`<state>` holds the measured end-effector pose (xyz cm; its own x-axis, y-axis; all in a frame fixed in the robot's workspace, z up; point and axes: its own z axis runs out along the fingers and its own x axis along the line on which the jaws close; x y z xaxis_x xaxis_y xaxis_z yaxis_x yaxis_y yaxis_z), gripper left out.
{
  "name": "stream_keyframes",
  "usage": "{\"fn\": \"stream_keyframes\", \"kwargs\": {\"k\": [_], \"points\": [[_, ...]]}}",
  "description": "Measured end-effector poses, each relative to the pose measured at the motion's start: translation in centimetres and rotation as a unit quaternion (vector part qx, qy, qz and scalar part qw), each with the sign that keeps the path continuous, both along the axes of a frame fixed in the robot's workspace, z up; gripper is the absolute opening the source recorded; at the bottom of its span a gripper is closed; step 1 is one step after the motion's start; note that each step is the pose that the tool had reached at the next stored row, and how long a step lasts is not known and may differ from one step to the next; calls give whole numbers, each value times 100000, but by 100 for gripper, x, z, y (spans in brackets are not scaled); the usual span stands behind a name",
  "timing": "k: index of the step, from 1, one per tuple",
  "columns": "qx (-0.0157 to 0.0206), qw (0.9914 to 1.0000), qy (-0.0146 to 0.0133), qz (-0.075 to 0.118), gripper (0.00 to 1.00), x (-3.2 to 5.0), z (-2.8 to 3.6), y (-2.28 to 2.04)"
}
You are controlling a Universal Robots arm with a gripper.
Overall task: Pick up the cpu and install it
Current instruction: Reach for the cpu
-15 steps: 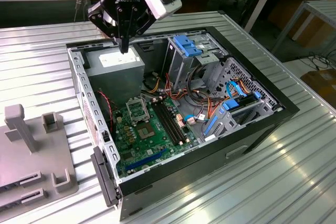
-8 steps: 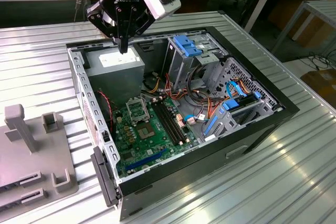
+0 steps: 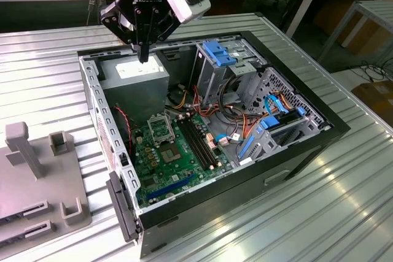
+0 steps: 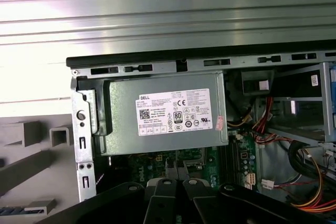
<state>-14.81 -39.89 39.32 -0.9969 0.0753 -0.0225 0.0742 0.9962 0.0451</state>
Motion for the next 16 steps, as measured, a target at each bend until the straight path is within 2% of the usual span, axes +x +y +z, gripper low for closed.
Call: {"fn": "stream_keyframes", "kwargs": {"k": [16], "points": [[-2, 100000, 5, -1, 11, -33, 0, 0]]}}
